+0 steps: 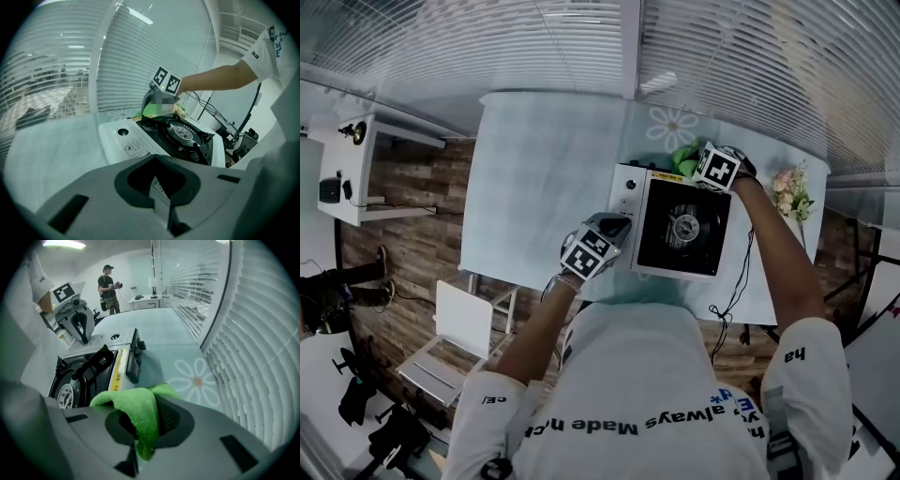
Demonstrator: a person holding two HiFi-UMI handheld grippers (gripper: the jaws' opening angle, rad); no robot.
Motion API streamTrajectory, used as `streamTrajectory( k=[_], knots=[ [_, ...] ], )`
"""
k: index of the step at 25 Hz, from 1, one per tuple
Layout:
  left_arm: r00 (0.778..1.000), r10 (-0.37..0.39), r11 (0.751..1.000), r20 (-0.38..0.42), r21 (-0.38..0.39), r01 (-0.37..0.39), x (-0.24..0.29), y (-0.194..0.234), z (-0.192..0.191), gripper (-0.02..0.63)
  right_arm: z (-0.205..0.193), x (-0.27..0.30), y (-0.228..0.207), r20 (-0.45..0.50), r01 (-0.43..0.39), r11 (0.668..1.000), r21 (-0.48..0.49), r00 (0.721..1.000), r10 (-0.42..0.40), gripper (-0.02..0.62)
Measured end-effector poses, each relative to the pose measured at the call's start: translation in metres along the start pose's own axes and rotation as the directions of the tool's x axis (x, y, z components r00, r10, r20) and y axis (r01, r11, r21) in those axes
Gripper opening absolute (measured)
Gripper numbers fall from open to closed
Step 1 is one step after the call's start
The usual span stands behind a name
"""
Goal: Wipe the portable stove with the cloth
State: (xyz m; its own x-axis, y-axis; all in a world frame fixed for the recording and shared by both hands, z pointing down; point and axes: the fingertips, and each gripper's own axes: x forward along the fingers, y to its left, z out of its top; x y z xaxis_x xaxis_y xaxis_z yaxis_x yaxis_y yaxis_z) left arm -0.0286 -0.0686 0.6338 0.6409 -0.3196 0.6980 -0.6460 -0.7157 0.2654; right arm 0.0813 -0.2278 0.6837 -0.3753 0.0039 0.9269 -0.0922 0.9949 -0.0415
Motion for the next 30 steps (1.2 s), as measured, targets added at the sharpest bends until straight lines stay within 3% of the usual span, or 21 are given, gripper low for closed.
streamTrajectory(
  k=[12,18,22,30],
  knots=[
    [1.000,-0.019,1.000,0.021,-0.017,0.020,0.001,-0.003,0.000,0.011,0.034,0.017,0.003,0.076,-0.079,0.995,0.061,0.994,0.075,0.026],
    [0.999,-0.034,0.999,0.027,-0.002,0.034,0.002,-0.006,-0.001,0.011,0.064,0.014,-0.013,0.206,-0.075,0.983,0.166,0.978,0.040,0.026],
    [1.000,0.003,1.000,0.014,0.016,-0.003,0.001,-0.007,-0.006,0.011,0.103,0.020,-0.010,0.225,-0.063,0.991,0.117,0.974,0.035,0.026],
    [0.999,0.032,0.999,0.016,-0.004,-0.032,-0.002,-0.016,-0.011,0.011,0.156,0.046,0.007,0.178,-0.049,0.999,-0.021,0.983,0.052,0.026]
  ],
)
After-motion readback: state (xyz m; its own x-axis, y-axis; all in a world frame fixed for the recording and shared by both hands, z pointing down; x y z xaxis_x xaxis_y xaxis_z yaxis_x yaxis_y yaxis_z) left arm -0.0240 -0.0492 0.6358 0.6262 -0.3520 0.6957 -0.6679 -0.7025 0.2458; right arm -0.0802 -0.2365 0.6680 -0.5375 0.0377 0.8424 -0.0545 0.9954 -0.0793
